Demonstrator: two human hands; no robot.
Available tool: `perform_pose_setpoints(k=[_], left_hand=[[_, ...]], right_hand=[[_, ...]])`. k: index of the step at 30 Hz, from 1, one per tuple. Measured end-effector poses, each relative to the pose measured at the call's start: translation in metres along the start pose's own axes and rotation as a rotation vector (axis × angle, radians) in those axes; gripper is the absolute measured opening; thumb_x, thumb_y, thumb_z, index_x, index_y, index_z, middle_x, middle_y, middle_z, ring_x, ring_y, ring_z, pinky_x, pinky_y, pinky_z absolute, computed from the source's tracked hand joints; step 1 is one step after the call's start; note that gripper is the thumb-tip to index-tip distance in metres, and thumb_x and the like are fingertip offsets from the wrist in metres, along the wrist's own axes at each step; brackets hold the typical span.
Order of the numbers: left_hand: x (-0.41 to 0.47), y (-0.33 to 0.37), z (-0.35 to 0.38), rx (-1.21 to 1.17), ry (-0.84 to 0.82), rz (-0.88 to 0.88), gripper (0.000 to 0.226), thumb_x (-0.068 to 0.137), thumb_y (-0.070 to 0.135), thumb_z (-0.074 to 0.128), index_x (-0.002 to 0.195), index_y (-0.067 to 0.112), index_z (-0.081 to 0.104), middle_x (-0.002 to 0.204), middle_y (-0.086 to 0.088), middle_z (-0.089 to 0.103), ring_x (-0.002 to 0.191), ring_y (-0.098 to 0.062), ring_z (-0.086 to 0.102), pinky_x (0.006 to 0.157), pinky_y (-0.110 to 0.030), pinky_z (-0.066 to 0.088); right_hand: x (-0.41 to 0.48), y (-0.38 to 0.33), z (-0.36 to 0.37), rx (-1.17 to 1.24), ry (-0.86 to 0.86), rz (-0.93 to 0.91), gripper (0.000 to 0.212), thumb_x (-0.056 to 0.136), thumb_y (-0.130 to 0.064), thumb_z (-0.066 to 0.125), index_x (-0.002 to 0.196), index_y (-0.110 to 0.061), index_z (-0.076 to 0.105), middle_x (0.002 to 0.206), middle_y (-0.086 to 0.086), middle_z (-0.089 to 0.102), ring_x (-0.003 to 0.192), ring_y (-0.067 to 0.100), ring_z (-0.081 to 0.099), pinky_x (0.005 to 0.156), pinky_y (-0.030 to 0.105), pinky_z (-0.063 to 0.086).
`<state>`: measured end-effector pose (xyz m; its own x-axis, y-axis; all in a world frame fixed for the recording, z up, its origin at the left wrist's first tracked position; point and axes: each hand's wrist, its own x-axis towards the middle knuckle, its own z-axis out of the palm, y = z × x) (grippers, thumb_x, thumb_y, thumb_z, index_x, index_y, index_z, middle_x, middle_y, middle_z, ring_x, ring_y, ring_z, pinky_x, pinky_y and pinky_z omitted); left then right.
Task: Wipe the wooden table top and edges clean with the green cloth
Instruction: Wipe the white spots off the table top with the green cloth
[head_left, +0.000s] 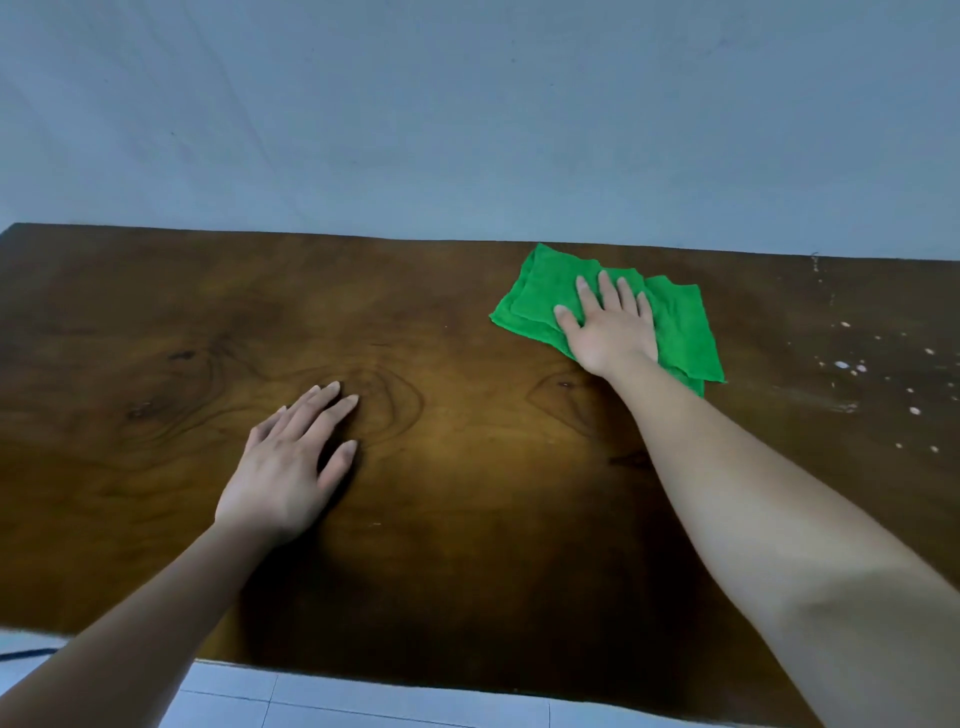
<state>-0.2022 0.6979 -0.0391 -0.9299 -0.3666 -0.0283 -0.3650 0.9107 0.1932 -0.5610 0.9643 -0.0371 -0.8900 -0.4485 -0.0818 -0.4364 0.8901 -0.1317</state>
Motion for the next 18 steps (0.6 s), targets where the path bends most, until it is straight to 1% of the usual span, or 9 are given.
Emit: perform_pose_setpoints(k=[5, 9, 14, 18], left_hand=[[0.000, -0.003, 0.004, 0.020, 0.018, 0.009, 0.071, 0.110, 0.073, 0.016, 0.173, 0.040, 0.022, 0.182, 0.016, 0.015, 0.169, -0.008, 0.004, 0.136, -0.045, 0.010], [-0.001, -0.002, 0.006, 0.039, 0.037, 0.017, 0.070, 0.111, 0.069, 0.018, 0.173, 0.038, 0.024, 0.182, 0.011, 0.018, 0.169, -0.011, 0.007, 0.135, -0.046, 0.012], [-0.002, -0.002, 0.004, 0.035, 0.025, 0.016, 0.073, 0.109, 0.071, 0.018, 0.173, 0.037, 0.023, 0.183, 0.010, 0.018, 0.170, -0.015, 0.010, 0.134, -0.047, 0.012], [-0.003, -0.001, 0.001, 0.047, 0.016, 0.013, 0.074, 0.109, 0.072, 0.018, 0.173, 0.036, 0.023, 0.183, 0.008, 0.019, 0.170, -0.018, 0.011, 0.133, -0.048, 0.012]], right_hand=[[-0.077, -0.027, 0.015, -0.006, 0.006, -0.031, 0.085, 0.101, -0.077, -0.006, 0.175, -0.035, 0.002, 0.184, 0.002, -0.004, 0.169, 0.028, -0.006, 0.136, 0.053, -0.001], [-0.145, -0.044, 0.025, -0.014, 0.000, -0.089, 0.085, 0.101, -0.077, -0.010, 0.174, -0.035, -0.001, 0.183, 0.002, -0.007, 0.169, 0.028, -0.009, 0.136, 0.054, -0.001], [-0.227, -0.057, 0.037, -0.009, -0.006, -0.154, 0.081, 0.103, -0.077, -0.010, 0.174, -0.037, -0.005, 0.183, -0.001, -0.010, 0.168, 0.025, -0.013, 0.136, 0.054, 0.000], [-0.285, -0.066, 0.047, 0.024, 0.014, -0.193, 0.079, 0.106, -0.076, -0.004, 0.175, -0.037, 0.001, 0.183, -0.003, -0.007, 0.169, 0.024, -0.012, 0.136, 0.053, 0.000]])
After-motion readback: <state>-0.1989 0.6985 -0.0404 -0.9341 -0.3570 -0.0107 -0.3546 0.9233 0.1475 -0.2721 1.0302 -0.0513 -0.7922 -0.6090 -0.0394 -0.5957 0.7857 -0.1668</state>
